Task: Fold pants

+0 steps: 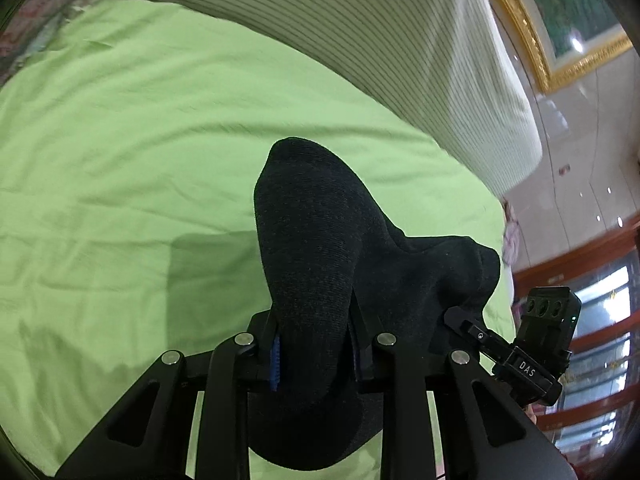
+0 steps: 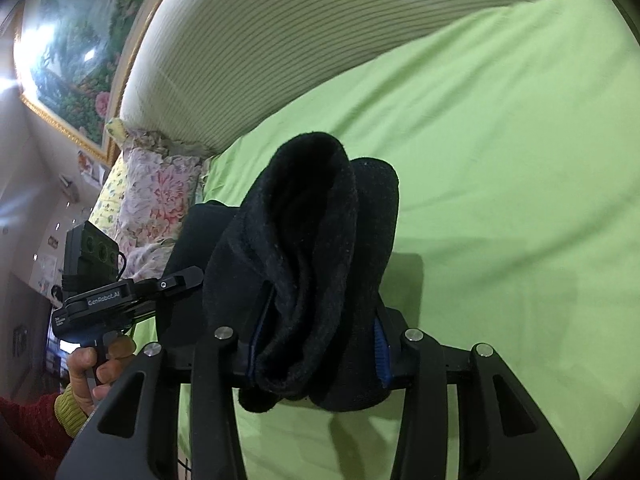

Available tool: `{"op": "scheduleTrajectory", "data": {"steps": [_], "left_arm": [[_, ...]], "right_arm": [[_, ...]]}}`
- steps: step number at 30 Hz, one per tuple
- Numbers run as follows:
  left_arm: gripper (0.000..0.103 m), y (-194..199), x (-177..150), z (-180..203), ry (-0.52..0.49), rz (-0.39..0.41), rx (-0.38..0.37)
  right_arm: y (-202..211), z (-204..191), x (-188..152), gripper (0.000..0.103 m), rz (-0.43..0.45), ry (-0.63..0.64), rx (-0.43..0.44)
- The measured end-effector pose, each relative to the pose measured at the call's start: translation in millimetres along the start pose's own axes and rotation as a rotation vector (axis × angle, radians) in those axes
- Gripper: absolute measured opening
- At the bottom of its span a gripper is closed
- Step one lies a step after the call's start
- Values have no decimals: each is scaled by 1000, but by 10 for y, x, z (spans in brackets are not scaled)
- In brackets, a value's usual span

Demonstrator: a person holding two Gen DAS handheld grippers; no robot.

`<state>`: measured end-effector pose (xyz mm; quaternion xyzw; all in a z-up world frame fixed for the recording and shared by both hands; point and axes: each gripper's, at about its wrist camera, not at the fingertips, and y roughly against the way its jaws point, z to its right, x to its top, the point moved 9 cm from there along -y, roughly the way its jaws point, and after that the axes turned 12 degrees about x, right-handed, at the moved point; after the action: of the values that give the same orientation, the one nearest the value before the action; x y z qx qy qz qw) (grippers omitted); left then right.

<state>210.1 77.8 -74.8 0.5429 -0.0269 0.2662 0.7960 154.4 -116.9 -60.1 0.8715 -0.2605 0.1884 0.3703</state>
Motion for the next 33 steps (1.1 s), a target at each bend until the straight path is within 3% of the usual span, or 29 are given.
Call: {"op": "scheduleTrajectory", "data": {"steps": [11,22,28,33], "left_arm": [[24,-28,269,-598,69,25,71],[26,-330,293,-838,102,8,111],[32,-414,252,-884,112,-3,112],[38,-423,210,-858,102,-6,118]], "right_arm": [[-623,-111,181,44,-100,36,22],[-944,0,191,46,-165,43,-13],[-938,237,162,60,-172,39,-100],[-896,326,141,66,-163,30,-112]]}}
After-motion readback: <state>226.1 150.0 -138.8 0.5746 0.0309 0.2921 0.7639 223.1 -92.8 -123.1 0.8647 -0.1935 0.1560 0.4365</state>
